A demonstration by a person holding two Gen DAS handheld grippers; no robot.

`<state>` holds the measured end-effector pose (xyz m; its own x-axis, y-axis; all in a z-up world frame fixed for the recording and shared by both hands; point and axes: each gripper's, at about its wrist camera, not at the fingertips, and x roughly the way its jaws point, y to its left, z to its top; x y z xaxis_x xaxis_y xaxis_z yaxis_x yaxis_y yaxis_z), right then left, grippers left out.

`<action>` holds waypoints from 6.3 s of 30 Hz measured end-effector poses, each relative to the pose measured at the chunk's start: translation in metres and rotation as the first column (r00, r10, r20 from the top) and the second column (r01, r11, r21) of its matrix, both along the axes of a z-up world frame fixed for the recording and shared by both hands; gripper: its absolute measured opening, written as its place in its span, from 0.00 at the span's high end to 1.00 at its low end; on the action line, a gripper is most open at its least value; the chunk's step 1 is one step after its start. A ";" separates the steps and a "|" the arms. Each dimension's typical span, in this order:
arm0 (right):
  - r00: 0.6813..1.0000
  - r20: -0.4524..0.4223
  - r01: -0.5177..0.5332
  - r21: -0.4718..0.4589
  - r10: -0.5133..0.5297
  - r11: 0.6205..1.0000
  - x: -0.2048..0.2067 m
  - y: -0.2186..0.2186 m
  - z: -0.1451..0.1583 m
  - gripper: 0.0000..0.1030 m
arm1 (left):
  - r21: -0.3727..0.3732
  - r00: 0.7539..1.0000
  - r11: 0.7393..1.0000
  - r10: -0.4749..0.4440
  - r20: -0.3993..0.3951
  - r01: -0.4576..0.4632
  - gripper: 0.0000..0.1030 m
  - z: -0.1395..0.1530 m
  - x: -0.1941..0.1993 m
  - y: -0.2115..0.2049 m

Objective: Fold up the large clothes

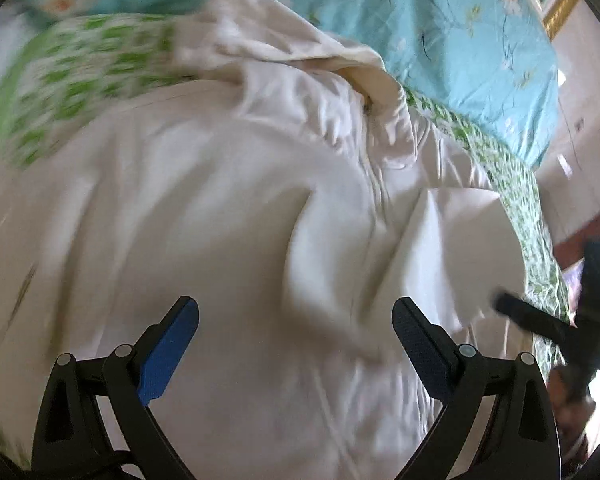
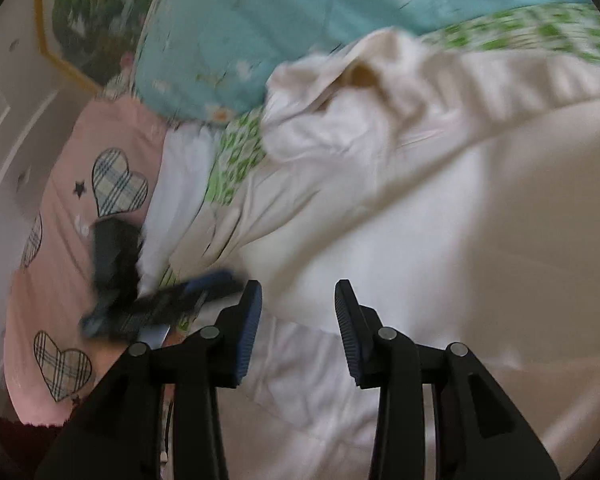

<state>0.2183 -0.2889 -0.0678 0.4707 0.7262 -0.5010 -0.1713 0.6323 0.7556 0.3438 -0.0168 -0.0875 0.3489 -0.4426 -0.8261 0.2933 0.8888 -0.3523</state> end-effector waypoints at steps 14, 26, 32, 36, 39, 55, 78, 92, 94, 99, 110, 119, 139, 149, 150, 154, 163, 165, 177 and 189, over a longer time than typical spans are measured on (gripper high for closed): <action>0.967 0.034 0.254 -0.049 -0.253 0.966 -0.046 -0.085 0.024 0.62 | 0.073 0.976 0.997 -0.017 0.219 0.001 0.97 0.020 -0.004 -0.021; 0.895 -0.063 0.409 -0.277 -0.441 0.870 0.001 -0.157 -0.014 0.37 | 0.068 0.962 0.973 0.206 0.178 -0.221 0.97 -0.006 -0.002 0.039; 0.898 -0.153 0.354 -0.304 -0.412 0.885 0.035 -0.166 -0.048 0.37 | 0.103 0.956 0.962 0.233 0.177 -0.254 0.97 -0.015 -0.006 0.040; 0.924 -0.153 0.291 -0.310 -0.349 0.905 0.041 -0.156 -0.057 0.94 | 0.116 0.955 0.958 0.239 0.175 -0.262 0.97 -0.017 -0.006 0.039; 0.925 -0.132 0.291 -0.357 -0.357 0.887 0.038 -0.156 -0.048 0.94 | 0.138 0.955 0.955 0.235 0.183 -0.261 0.97 -0.015 -0.007 0.035; 0.943 -0.155 0.214 -0.391 -0.294 0.895 -0.002 -0.111 -0.036 0.62 | 0.090 0.937 0.948 0.284 0.204 -0.307 0.63 0.018 -0.081 0.076; 0.977 -0.121 0.143 -0.252 -0.177 0.957 -0.047 -0.039 0.003 0.59 | 0.243 0.932 0.903 0.321 0.166 -0.355 0.92 -0.013 -0.013 0.165; 0.981 -0.086 0.156 -0.192 -0.175 0.969 -0.053 -0.037 0.014 0.59 | -0.131 0.946 0.968 0.237 0.222 -0.212 0.93 0.072 -0.067 0.085; 0.979 -0.084 0.168 -0.185 -0.186 0.968 -0.055 -0.042 0.014 0.59 | -0.166 0.958 0.975 0.180 0.222 -0.144 0.93 0.078 -0.068 0.049; 0.970 -0.087 0.210 -0.172 -0.227 0.963 -0.065 -0.062 0.013 0.59 | -0.203 0.977 0.979 0.042 0.207 0.001 0.93 0.073 -0.059 -0.050; 0.940 -0.105 0.303 -0.181 -0.325 0.936 -0.075 -0.111 0.005 0.59 | -0.186 0.994 0.978 -0.078 0.080 0.092 0.91 0.011 -0.028 -0.174; 0.953 -0.123 0.252 -0.188 -0.277 0.949 -0.045 -0.097 -0.007 0.56 | -0.124 0.997 0.992 -0.002 0.082 0.012 0.48 0.011 -0.076 -0.103; 0.964 -0.178 0.148 -0.261 -0.198 0.954 0.027 -0.061 -0.042 0.52 | 0.199 0.934 0.918 0.310 0.179 -0.343 0.49 -0.009 -0.113 0.106; 0.961 -0.045 0.256 -0.218 -0.272 0.942 0.015 -0.070 -0.015 0.96 | 0.206 0.881 0.869 0.391 0.267 -0.449 0.85 -0.010 -0.117 0.103; 0.958 -0.053 0.264 -0.224 -0.282 0.938 0.012 -0.072 -0.017 0.96 | 0.233 0.893 0.871 0.376 0.248 -0.432 0.87 -0.016 -0.118 0.099; 0.954 -0.144 0.219 -0.264 -0.263 0.939 0.011 -0.069 -0.042 0.95 | 0.169 0.906 0.896 0.381 0.185 -0.411 0.87 -0.015 -0.131 0.111; 0.953 -0.165 0.210 -0.248 -0.255 0.946 0.010 -0.069 -0.046 0.93 | -0.165 0.921 0.910 0.389 0.028 -0.380 0.37 0.022 -0.083 0.165; 0.952 -0.165 0.212 -0.246 -0.256 0.946 0.011 -0.067 -0.046 0.91 | -0.154 0.927 0.916 0.375 -0.005 -0.371 0.37 0.011 -0.052 0.164; 0.977 -0.065 0.176 -0.281 -0.202 0.943 0.016 -0.055 -0.027 0.95 | -0.029 0.901 0.934 0.351 0.255 -0.356 0.98 0.014 -0.004 0.136; 0.956 -0.125 0.187 -0.435 -0.264 0.881 0.022 -0.054 -0.036 0.93 | 0.176 0.906 0.908 0.328 0.268 -0.381 0.90 0.000 -0.025 0.139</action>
